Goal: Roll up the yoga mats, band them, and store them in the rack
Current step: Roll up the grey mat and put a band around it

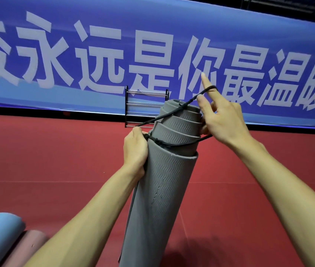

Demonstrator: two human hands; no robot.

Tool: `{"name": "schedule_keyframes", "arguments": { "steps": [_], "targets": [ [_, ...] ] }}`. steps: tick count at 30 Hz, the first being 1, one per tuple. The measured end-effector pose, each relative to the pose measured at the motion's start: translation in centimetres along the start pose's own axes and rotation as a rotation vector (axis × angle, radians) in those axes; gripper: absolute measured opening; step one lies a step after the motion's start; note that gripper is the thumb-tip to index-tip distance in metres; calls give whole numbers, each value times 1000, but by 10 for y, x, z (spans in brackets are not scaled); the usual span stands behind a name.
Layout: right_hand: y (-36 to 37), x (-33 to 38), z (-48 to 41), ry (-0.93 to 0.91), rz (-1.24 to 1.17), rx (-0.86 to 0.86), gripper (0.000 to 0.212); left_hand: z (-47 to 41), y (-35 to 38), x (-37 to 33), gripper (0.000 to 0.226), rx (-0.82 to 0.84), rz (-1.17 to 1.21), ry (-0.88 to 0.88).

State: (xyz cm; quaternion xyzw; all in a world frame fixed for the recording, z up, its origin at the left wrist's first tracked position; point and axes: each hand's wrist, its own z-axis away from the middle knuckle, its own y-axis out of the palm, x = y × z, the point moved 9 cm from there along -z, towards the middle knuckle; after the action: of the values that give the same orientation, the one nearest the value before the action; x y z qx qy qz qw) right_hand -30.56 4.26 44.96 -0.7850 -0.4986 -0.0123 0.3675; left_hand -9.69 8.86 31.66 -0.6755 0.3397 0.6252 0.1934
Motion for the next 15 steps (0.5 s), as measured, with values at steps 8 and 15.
{"name": "schedule_keyframes", "arguments": {
  "steps": [8, 15],
  "targets": [
    [28, -24, -18, 361, -207, 314, 40, 4, 2, 7, 38, 22, 110, -115],
    [78, -59, 48, 624, -424, 572, 35, 0, 0, 20, 31, 0, 147, -152]
  ]
}}
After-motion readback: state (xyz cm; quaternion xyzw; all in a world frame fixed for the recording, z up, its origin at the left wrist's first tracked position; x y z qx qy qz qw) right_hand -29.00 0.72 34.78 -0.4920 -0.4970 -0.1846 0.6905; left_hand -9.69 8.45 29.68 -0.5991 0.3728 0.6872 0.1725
